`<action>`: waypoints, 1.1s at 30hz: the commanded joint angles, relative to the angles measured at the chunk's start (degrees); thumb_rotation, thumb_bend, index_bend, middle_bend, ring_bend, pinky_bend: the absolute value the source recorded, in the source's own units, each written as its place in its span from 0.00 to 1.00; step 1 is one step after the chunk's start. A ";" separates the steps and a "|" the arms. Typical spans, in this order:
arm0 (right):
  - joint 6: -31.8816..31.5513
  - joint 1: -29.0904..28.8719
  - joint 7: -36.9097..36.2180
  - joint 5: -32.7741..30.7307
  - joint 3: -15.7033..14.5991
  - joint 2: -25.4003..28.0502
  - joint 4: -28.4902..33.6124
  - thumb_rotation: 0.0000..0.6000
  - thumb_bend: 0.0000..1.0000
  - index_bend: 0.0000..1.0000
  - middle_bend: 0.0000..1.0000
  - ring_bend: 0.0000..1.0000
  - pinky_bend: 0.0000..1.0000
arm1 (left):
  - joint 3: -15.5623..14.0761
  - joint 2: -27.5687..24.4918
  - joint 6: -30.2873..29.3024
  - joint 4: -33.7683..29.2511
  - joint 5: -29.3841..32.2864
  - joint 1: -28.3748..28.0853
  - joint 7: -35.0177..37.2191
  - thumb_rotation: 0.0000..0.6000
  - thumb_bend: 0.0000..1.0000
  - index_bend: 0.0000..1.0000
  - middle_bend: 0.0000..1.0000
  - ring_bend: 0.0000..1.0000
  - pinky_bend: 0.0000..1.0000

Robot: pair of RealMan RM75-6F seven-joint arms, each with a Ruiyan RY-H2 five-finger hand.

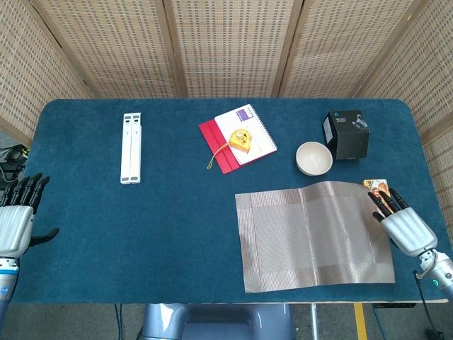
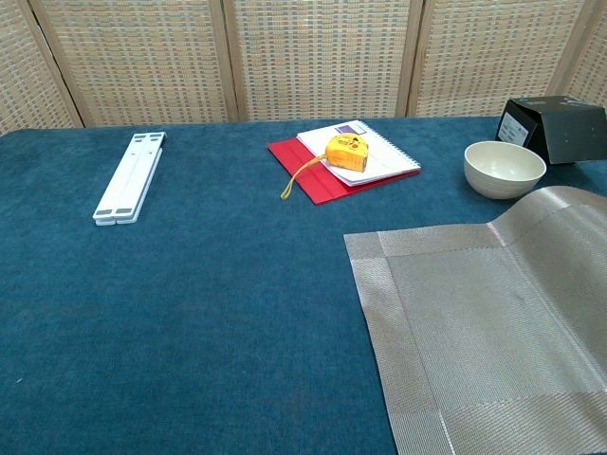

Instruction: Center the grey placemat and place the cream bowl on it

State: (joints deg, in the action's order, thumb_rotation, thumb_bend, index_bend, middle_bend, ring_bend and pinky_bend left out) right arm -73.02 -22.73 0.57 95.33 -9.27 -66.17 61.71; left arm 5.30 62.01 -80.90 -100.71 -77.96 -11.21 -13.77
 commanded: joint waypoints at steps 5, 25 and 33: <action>-5.27 2.87 -1.06 -3.29 4.05 1.32 6.74 1.00 0.00 0.00 0.00 0.00 0.00 | -0.08 0.76 0.73 1.03 -1.88 -1.00 0.36 1.00 0.00 0.00 0.00 0.00 0.00; -11.55 8.89 2.30 -17.04 14.54 -3.92 20.21 1.00 0.00 0.00 0.00 0.00 0.00 | -1.24 15.96 17.12 25.62 -30.97 -28.85 17.17 1.00 0.00 0.00 0.00 0.00 0.00; -12.22 9.49 3.84 -18.68 16.77 -5.69 17.71 1.00 0.00 0.00 0.00 0.00 0.00 | -3.31 23.70 18.73 33.38 -35.95 -37.93 24.06 1.00 0.00 0.11 0.00 0.00 0.00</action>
State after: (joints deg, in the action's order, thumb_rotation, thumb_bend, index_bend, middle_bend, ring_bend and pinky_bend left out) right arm -85.24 -13.31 4.43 76.73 7.41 -71.79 79.49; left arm 2.90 83.22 -63.19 -69.76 -112.01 -46.64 8.88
